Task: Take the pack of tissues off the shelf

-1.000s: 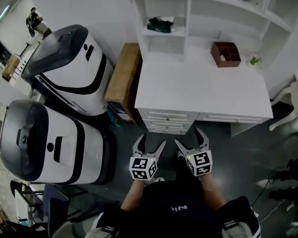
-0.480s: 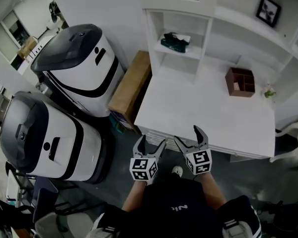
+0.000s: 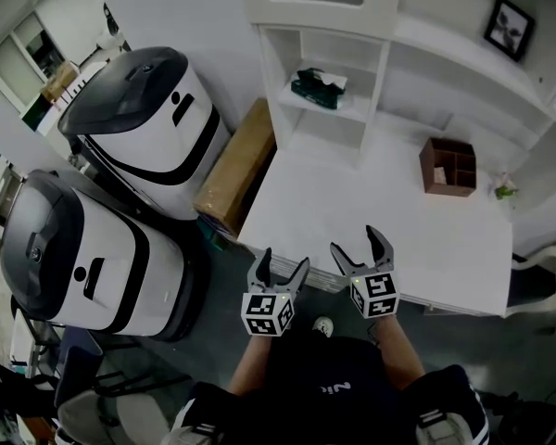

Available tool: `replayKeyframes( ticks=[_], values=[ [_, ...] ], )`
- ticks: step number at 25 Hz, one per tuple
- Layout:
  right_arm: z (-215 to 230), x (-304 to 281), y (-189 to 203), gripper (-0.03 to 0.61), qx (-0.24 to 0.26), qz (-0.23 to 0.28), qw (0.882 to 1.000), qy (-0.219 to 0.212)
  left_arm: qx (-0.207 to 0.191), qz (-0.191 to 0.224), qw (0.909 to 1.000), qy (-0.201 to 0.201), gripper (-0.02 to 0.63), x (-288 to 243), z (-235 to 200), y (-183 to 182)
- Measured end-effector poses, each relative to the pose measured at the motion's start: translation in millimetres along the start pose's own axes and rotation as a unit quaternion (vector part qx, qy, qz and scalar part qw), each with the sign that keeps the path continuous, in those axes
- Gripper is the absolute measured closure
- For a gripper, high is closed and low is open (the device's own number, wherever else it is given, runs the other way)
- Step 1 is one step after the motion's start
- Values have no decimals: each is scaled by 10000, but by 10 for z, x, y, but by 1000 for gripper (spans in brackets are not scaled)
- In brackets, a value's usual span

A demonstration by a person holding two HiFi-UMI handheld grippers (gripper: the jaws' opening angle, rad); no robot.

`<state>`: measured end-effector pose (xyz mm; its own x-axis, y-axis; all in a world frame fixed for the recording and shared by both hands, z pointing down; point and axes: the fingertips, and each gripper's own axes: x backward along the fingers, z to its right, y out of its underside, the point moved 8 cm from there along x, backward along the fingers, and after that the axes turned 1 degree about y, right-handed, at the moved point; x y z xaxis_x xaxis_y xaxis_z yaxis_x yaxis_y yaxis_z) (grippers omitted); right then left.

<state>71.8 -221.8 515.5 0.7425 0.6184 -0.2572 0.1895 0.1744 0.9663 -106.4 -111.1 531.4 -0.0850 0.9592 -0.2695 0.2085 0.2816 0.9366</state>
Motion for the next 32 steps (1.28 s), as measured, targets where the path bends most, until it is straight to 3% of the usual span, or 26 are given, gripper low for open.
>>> replayKeyframes(
  ticks=[14, 22, 26, 32],
  values=[
    [408, -497, -1171, 203, 278, 842, 9952, 417, -134, 124, 9998, -83, 235, -217, -217, -310],
    [577, -970, -1694, 207, 341, 933, 9944, 351, -363, 151, 9992, -30, 235, -407, -396, -489],
    [671, -1234, -1858, 213, 341, 835, 9956, 270, -219, 159, 9996, -50, 235, -487, -506, -520],
    [860, -1621, -2026, 224, 333, 810, 9944, 590, -95, 199, 9998, -3, 235, -560, -621, -588]
  ],
)
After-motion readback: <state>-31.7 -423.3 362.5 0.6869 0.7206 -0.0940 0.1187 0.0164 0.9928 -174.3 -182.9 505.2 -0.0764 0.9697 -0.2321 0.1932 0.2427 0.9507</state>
